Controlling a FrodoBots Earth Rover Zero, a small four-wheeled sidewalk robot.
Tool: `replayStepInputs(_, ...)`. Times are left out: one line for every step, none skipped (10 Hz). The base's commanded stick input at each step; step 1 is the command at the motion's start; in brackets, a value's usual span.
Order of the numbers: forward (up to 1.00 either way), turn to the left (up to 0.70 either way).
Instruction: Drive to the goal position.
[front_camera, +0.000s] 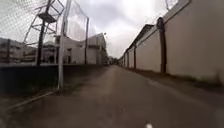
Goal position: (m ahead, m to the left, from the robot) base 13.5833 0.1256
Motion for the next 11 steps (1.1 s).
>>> replayStepInputs(1.0,0.0)
replayStepInputs(1.0,0.0)
replayStepInputs(1.0,0.0)
replayStepInputs(1.0,0.0)
replayStepInputs(1.0,0.0)
replayStepInputs(1.0,0.0)
replayStepInputs(1.0,0.0)
replayStepInputs(1.0,0.0)
replayStepInputs(1.0,0.0)
replayStepInputs(1.0,0.0)
replayStepInputs(1.0,0.0)
